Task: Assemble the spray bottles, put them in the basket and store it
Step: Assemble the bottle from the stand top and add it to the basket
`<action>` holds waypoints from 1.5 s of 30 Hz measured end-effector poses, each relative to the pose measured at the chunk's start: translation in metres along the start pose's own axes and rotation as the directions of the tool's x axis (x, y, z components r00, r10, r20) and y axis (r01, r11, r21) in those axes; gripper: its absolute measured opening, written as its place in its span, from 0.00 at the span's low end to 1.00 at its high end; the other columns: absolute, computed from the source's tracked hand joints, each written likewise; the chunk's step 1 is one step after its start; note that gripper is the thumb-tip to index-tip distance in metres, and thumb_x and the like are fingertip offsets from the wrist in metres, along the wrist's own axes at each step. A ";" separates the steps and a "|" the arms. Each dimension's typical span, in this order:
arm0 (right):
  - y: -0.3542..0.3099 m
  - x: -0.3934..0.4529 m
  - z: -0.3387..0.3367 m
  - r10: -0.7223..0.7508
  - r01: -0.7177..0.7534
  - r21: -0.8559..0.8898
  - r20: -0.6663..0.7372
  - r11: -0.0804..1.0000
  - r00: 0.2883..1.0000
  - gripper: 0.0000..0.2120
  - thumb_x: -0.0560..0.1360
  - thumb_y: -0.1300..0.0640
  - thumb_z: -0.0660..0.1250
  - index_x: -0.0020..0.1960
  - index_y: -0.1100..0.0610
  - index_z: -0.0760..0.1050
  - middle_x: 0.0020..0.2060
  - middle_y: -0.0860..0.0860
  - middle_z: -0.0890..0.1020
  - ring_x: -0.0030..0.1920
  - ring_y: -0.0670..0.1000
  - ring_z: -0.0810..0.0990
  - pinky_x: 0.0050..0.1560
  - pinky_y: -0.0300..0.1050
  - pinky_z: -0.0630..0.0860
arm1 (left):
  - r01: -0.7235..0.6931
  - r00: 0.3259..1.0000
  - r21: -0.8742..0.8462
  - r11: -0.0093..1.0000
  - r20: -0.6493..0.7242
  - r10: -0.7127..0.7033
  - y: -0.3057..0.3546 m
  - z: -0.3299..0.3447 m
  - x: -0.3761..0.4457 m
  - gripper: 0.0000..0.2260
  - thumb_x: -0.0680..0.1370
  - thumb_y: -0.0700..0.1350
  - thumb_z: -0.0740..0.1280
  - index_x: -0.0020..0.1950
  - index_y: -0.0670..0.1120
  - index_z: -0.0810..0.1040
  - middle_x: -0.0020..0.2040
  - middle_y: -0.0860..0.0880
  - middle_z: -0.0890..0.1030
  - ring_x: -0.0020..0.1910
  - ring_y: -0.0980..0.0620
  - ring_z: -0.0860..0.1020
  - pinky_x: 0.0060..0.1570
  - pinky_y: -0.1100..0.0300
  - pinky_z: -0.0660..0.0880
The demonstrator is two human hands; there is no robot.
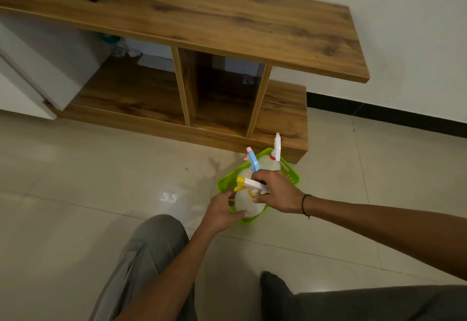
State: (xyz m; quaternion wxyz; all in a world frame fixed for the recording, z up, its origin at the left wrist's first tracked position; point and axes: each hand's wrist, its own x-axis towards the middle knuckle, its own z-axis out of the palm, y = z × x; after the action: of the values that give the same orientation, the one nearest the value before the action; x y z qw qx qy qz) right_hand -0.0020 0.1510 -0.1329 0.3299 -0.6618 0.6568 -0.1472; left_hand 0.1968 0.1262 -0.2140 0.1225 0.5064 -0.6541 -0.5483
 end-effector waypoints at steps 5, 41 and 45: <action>0.014 0.004 0.016 -0.008 0.009 -0.018 0.046 1.000 0.999 0.11 0.69 0.63 0.78 0.42 0.60 0.75 0.36 0.51 0.79 0.37 0.45 0.73 0.39 0.37 0.70 | 0.007 0.999 0.120 0.993 -0.046 -0.002 -0.008 0.006 0.007 0.24 0.72 0.45 0.81 0.66 0.46 0.82 0.61 0.48 0.86 0.58 0.48 0.85 0.60 0.52 0.81; 0.126 0.015 -0.017 0.349 -0.397 -0.234 -0.222 0.887 0.910 0.17 0.77 0.54 0.70 0.63 0.57 0.74 0.57 0.58 0.79 0.58 0.62 0.79 0.52 0.58 0.81 | 0.398 0.901 -0.208 0.894 -0.097 -0.424 -0.038 0.030 0.041 0.26 0.84 0.56 0.65 0.79 0.52 0.63 0.61 0.35 0.83 0.52 0.32 0.86 0.57 0.37 0.83; 0.142 0.027 -0.014 0.517 -0.513 -0.147 -0.011 0.846 0.856 0.33 0.78 0.52 0.72 0.76 0.61 0.62 0.67 0.64 0.74 0.66 0.66 0.76 0.62 0.57 0.77 | 0.376 0.903 -0.249 0.893 -0.120 -0.413 -0.033 0.030 0.043 0.25 0.84 0.51 0.66 0.80 0.50 0.64 0.65 0.37 0.80 0.48 0.33 0.87 0.45 0.37 0.86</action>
State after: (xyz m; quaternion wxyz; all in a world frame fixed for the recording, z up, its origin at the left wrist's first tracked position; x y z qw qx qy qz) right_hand -0.1179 0.1333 -0.2188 0.3181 -0.4858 0.8142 0.0045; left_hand 0.1738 0.1136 -0.2699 0.1189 0.6571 -0.4598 -0.5854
